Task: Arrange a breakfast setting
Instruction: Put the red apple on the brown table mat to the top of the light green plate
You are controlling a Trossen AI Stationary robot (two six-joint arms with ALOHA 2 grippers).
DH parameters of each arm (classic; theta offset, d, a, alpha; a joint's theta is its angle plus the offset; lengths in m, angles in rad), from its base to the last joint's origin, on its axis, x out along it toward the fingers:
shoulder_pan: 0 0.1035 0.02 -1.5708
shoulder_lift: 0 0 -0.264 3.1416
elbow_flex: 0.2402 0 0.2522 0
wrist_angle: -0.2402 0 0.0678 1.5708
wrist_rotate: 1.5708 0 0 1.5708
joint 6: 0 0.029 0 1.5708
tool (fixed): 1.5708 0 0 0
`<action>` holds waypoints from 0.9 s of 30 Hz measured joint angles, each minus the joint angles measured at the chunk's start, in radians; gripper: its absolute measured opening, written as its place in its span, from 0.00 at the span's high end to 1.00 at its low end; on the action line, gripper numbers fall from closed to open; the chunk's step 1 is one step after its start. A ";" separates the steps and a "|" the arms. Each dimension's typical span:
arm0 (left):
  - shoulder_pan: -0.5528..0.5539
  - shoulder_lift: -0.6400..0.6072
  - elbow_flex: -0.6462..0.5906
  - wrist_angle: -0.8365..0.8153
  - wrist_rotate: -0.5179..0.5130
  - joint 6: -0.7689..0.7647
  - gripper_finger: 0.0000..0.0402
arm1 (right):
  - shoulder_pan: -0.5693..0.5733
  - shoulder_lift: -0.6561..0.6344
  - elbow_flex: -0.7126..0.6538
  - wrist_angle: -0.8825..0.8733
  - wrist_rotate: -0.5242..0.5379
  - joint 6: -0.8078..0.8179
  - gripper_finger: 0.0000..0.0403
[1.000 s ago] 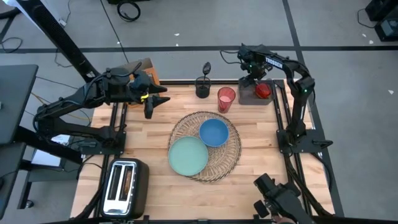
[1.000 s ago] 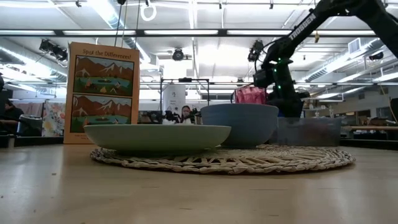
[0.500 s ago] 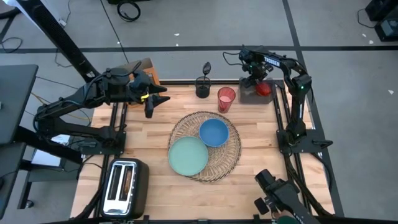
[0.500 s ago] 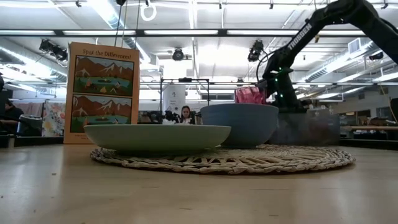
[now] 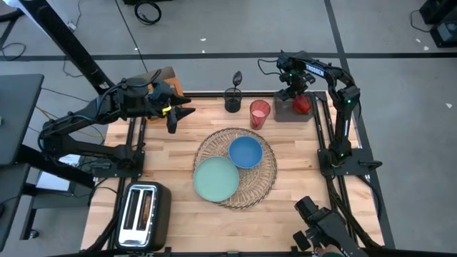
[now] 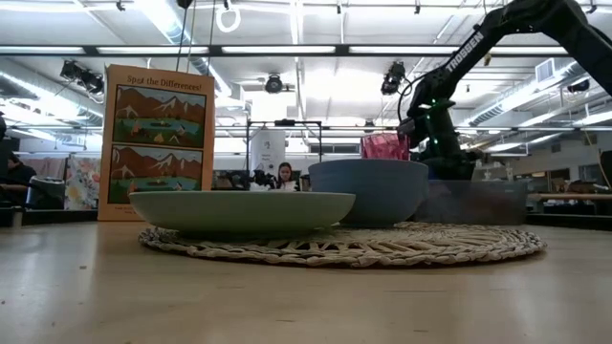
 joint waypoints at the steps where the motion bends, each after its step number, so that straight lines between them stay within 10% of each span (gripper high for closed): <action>1: 0.000 0.000 0.000 0.003 -0.004 0.001 0.49 | 0.000 0.000 0.000 -0.008 -0.009 -0.003 0.65; 27: 0.000 0.000 0.000 0.004 -0.018 0.012 0.49 | 0.001 0.000 -0.080 0.064 -0.024 -0.020 0.66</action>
